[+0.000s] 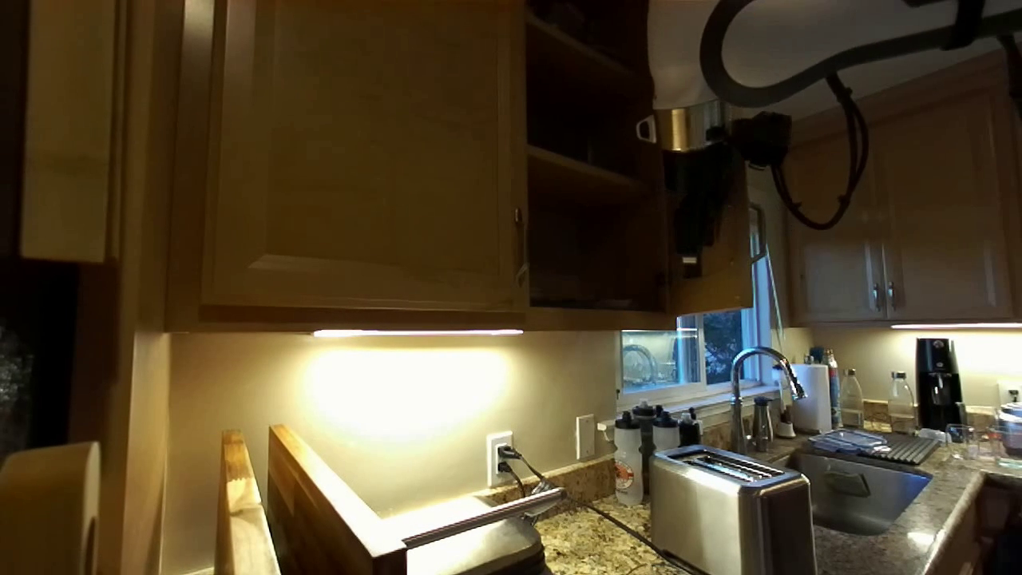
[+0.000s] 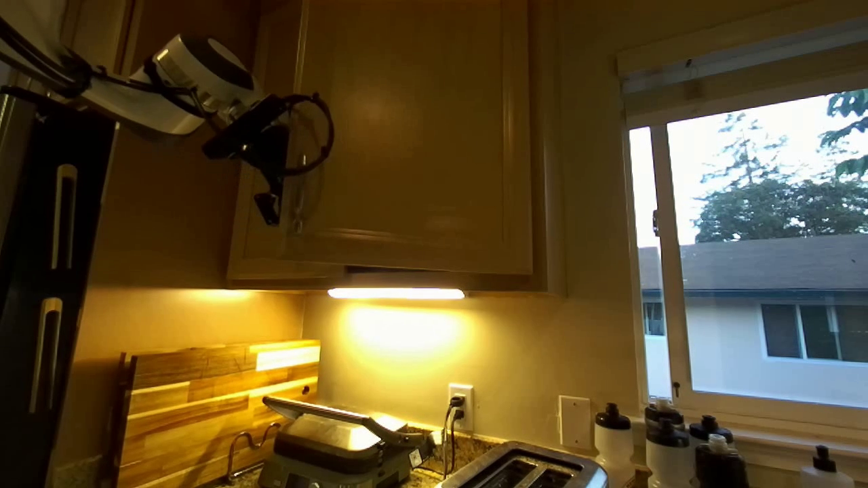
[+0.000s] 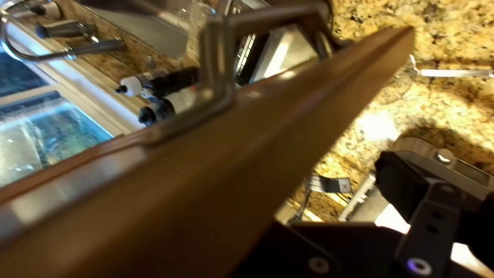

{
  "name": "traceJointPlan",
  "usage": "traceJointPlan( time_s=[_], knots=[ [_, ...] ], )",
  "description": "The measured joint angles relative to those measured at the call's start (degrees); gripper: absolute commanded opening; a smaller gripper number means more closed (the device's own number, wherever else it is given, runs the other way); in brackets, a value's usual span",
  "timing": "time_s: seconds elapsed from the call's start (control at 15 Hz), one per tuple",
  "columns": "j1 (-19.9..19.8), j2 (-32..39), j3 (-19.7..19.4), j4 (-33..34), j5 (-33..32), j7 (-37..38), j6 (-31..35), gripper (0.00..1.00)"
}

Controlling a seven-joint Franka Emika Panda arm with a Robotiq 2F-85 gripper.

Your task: Open the cabinet doors

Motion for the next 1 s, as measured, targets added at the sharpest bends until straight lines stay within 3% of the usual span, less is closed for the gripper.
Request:
traceJointPlan(
  time_s=[0.53, 0.8, 1.0],
  knots=[
    [-1.28, -0.27, -1.99, -0.17, -6.27, 8.64, -8.46, 1.0],
    [-2.96, -0.59, -4.32, -0.65, -9.46, 8.44, -15.91, 1.0],
    [-2.9, -0.58, -5.01, -1.03, -9.96, 7.95, -17.32, 1.0]
  ],
)
